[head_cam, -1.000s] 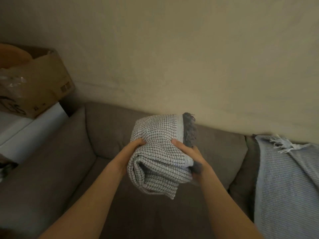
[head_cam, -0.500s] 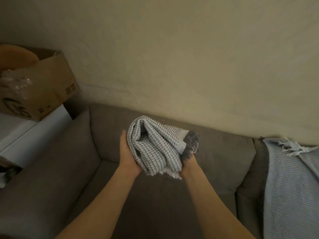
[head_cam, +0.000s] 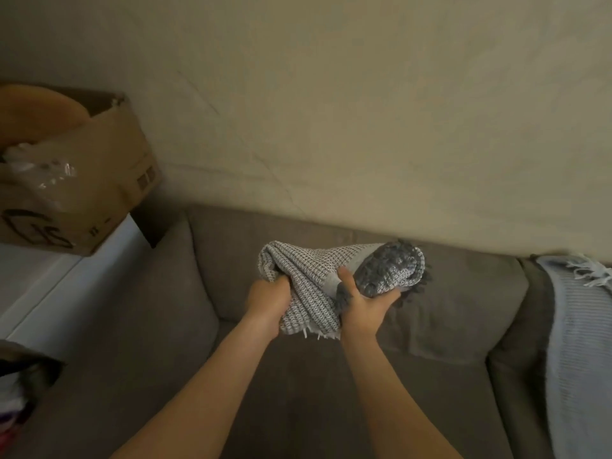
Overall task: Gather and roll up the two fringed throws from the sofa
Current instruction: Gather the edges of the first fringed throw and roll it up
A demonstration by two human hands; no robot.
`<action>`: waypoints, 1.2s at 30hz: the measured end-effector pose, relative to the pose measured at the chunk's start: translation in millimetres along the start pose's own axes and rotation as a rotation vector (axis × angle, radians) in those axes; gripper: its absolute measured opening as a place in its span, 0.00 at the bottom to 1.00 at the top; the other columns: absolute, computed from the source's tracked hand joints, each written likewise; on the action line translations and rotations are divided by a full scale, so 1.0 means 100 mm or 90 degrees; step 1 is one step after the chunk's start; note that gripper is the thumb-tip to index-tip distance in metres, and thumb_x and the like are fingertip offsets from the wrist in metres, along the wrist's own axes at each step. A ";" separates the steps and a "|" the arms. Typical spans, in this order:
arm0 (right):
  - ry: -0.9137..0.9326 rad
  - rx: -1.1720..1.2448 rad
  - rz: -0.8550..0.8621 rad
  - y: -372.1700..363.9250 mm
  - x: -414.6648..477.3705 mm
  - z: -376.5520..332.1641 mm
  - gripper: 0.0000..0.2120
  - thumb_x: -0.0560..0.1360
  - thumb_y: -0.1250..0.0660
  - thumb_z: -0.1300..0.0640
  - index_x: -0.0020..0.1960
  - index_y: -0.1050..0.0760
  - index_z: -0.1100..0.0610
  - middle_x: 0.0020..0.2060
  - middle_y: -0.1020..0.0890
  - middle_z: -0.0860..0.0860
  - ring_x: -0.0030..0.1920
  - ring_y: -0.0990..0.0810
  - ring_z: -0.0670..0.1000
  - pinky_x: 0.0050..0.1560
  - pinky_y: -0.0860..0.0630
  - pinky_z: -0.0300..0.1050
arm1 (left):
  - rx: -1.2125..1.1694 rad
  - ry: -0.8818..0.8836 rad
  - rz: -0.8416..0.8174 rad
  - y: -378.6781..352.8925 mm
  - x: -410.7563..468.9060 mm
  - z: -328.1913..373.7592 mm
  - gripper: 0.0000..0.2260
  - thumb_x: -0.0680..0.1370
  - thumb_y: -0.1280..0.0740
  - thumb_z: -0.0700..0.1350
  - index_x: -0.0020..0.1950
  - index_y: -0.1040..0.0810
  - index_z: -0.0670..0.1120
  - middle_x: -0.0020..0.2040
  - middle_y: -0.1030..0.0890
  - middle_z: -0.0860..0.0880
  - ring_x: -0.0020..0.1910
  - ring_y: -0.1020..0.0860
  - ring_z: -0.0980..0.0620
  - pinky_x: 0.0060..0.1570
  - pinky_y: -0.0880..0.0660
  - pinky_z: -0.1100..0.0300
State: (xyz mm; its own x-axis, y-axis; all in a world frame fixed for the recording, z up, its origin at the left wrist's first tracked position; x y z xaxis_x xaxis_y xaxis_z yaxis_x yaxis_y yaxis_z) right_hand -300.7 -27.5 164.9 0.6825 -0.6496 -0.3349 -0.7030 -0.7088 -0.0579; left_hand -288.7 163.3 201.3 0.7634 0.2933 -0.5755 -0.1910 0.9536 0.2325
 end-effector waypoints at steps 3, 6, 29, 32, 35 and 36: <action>0.018 -0.023 0.018 -0.17 -0.16 0.05 0.52 0.64 0.15 0.44 0.77 0.45 0.42 0.60 0.26 0.50 0.59 0.25 0.53 0.65 0.25 0.57 | -0.096 0.060 -0.116 0.12 0.11 0.05 0.20 0.87 0.40 0.58 0.59 0.19 0.42 0.51 0.13 0.43 0.49 0.14 0.43 0.46 0.17 0.50; 0.028 -0.064 0.031 -0.30 -0.37 0.11 0.48 0.64 0.17 0.40 0.73 0.45 0.41 0.61 0.23 0.53 0.60 0.21 0.60 0.63 0.24 0.58 | -0.190 0.113 -0.238 0.23 0.13 0.13 0.27 0.80 0.32 0.66 0.62 0.18 0.43 0.53 0.12 0.39 0.53 0.13 0.38 0.56 0.17 0.42; 0.071 0.069 -0.147 -0.44 -0.28 -0.47 0.35 0.76 0.23 0.49 0.77 0.38 0.46 0.64 0.22 0.41 0.62 0.20 0.44 0.60 0.24 0.38 | -0.504 0.118 -0.232 0.08 0.11 0.52 0.18 0.85 0.36 0.48 0.69 0.22 0.37 0.61 0.15 0.33 0.62 0.16 0.35 0.66 0.20 0.39; 0.035 0.050 -0.170 -0.41 -0.25 -0.42 0.42 0.78 0.27 0.43 0.83 0.48 0.45 0.66 0.33 0.33 0.68 0.32 0.41 0.68 0.29 0.45 | -0.686 0.119 -0.245 -0.04 0.02 0.53 0.19 0.87 0.40 0.47 0.71 0.26 0.34 0.64 0.18 0.30 0.63 0.19 0.32 0.57 0.19 0.40; 0.048 0.079 -0.204 -0.39 -0.17 -0.41 0.21 0.81 0.30 0.47 0.70 0.33 0.49 0.61 0.19 0.43 0.60 0.18 0.45 0.56 0.21 0.44 | -0.700 0.135 -0.310 -0.29 -0.20 0.55 0.19 0.88 0.44 0.45 0.70 0.25 0.32 0.63 0.18 0.29 0.62 0.18 0.32 0.56 0.19 0.39; 0.036 0.090 -0.212 -0.40 -0.15 -0.40 0.16 0.83 0.32 0.52 0.67 0.33 0.51 0.59 0.18 0.49 0.56 0.16 0.48 0.52 0.19 0.45 | -0.616 0.131 -0.312 -0.35 -0.24 0.53 0.17 0.88 0.42 0.45 0.69 0.24 0.34 0.61 0.16 0.31 0.61 0.17 0.34 0.55 0.18 0.39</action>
State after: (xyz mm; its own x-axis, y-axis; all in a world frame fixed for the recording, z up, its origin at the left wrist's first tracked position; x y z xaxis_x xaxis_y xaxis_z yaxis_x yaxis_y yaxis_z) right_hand -275.3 -0.3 210.0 0.8857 -0.4069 -0.2235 -0.4586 -0.8414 -0.2859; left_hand -267.7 119.5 248.9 0.7883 -0.2110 -0.5779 -0.3665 0.5934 -0.7166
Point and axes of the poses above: each hand's wrist, its own x-axis towards the middle knuckle, its own y-axis out of the back of the hand, z = x × y, the point moved 5 cm from there along x, towards the middle knuckle
